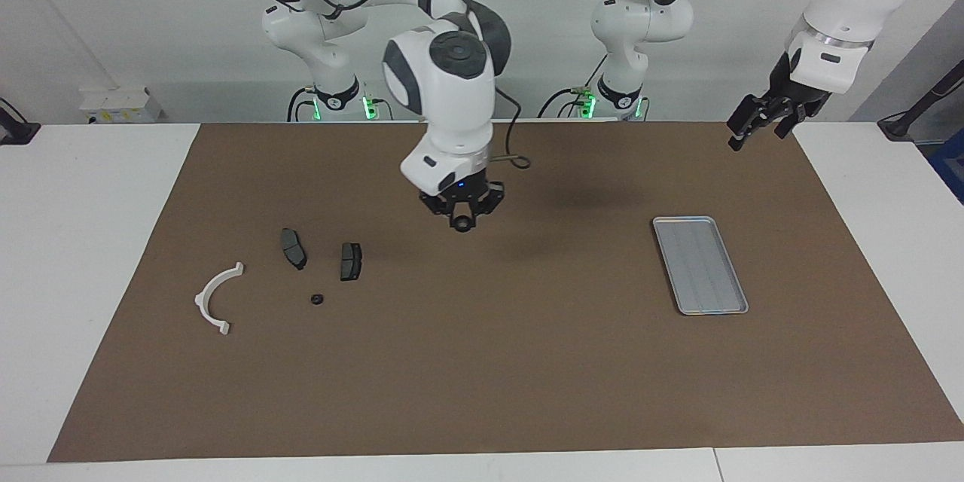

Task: Pick bearing gear from pile to tray
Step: 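Carry the bearing to mid-table with the right gripper and release it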

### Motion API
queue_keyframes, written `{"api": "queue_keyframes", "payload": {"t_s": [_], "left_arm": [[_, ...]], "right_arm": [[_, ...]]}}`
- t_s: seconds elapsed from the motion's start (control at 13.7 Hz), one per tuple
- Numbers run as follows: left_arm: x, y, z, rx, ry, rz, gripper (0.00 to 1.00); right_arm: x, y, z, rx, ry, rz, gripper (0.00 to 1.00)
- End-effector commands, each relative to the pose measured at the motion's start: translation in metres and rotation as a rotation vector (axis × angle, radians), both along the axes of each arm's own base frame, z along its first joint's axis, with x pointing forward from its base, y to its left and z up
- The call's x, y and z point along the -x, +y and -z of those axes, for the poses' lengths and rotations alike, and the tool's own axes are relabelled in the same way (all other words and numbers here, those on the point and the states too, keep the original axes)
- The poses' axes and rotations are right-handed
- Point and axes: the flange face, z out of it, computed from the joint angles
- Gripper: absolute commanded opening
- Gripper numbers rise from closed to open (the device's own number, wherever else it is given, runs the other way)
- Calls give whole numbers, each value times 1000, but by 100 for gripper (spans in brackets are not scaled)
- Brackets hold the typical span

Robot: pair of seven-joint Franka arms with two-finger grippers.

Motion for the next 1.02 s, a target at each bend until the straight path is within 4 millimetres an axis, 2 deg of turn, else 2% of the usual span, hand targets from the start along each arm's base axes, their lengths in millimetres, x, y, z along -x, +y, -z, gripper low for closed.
{"api": "queue_keyframes", "payload": {"t_s": [0.0,0.07,0.15,0.44,0.73,0.8,0.95], "left_arm": [[8,2,-3,8,-4,0,100],[8,1,-3,8,-4,2,100],[8,1,-3,8,-5,2,100],[8,1,-3,8,-4,2,100],[8,-3,-3,8,-5,12,100],[9,-8,-3,8,-5,20,100],[8,-5,-3,8,-5,14,100]], "right_arm": [[-13,5,38,-7,-14,14,0],[-5,21,57,-11,-15,3,0],[-4,25,76,-10,-12,12,0],[-4,25,127,-22,-19,8,0],[4,19,165,-18,-7,-5,0],[4,15,173,-17,-6,-3,0],[8,15,183,-19,-5,-11,0]]}}
